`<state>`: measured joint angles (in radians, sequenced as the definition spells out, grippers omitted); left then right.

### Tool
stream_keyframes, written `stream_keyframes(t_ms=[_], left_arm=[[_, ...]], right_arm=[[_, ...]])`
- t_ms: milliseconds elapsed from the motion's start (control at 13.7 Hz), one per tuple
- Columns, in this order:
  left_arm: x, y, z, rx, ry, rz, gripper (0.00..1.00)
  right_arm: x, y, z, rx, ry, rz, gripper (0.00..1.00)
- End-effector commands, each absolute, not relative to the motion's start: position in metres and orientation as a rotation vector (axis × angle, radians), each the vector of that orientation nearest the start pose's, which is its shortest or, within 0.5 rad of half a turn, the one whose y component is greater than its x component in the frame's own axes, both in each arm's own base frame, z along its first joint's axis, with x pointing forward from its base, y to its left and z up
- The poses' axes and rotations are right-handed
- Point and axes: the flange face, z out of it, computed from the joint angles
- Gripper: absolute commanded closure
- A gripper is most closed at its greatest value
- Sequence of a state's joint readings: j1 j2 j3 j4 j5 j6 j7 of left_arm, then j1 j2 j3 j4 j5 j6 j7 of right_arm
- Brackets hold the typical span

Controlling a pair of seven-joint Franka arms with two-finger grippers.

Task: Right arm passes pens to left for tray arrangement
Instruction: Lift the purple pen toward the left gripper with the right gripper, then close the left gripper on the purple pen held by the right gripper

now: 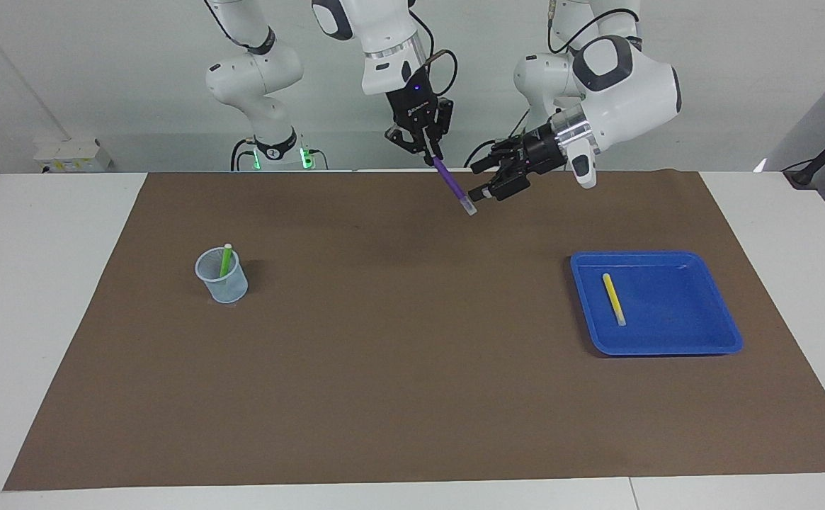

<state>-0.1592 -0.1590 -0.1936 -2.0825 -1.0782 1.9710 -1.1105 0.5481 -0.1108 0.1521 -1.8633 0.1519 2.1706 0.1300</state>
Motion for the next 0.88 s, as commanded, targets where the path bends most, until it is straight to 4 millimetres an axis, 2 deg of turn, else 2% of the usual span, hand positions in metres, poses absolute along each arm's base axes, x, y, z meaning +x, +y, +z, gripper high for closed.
stream_keyframes(t_ms=[0,365,730,803], left_arm=[[0.4617,-0.2378,0.5295,1.873,1.267,-0.740,0.00],[0.4596,-0.2400,0.5334,1.875,1.260,-0.766,0.09],[0.4618,-0.2407,0.5369,1.877,1.247,-0.738,0.37],[0.4621,-0.2414,0.5372,1.895,1.208,-0.709,0.37]], right_arm=[[0.4230,0.3699,0.6033,-2.730,-0.735,-0.543,1.00],[0.4235,0.3702,0.6027,-2.730,-0.734,-0.543,1.00],[0.4243,0.3696,0.6032,-2.728,-0.733,-0.550,1.00],[0.4243,0.3696,0.6032,-2.728,-0.733,-0.550,1.00]])
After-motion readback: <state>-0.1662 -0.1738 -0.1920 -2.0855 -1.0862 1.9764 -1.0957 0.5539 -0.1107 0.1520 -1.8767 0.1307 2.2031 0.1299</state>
